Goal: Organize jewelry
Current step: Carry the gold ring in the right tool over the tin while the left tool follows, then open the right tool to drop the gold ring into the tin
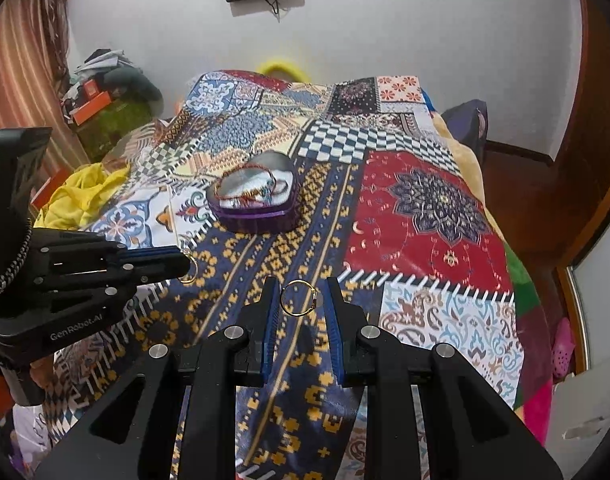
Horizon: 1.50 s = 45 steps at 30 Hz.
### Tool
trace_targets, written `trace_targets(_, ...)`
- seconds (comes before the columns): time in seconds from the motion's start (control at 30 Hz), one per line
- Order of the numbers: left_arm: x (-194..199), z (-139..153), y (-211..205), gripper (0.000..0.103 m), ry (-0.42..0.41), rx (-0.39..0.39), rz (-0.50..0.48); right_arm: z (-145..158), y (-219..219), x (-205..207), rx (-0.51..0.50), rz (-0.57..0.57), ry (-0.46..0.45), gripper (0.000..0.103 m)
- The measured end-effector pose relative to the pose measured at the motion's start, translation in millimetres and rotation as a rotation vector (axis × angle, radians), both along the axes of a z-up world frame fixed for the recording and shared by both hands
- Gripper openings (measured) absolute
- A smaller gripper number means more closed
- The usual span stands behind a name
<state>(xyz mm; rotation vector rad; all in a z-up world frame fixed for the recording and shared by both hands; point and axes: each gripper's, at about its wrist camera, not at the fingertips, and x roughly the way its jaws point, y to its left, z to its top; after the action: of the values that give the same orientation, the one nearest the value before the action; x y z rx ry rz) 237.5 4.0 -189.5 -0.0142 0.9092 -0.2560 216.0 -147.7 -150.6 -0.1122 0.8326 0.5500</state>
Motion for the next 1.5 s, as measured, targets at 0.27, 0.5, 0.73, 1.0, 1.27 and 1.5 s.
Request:
trace_targets(0.27, 8.1, 18.2, 16.4, 0.003, -0.056, 0.016, 0.032, 16.7, 12.6, 12.2, 0.03, 0.007, -0.04, 0.02)
trace_targets(0.5, 24.6, 28.4, 31.8, 0.003, -0.089, -0.001, 0.067, 23.6, 30.7, 26.8, 0.046, 0.025, -0.066, 0.02)
trace_targets(0.73, 45.8, 29.7, 37.6, 0.003, -0.108, 0.0, 0.072, 23.6, 47.1, 47.5, 0.056, 0.039, -0.067, 0.02)
trace_targets(1.0, 72.2, 13.2, 40.3, 0.003, -0.082, 0.0, 0.078, 14.6, 66.5, 71.6, 0.043, 0.059, -0.034, 0.02)
trace_targets(1.27, 87.8, -1.6, 43.4, 0.003, -0.05, -0.026, 0.075, 1.9, 81.5, 94.7, 0.039, 0.082, 0.032, 0.02)
trace_targets(1.5, 93.4, -8.1, 42.2, 0.003, -0.041, -0.023, 0.066, -6.8, 86.6, 103.1, 0.033, 0.093, 0.066, 0.02)
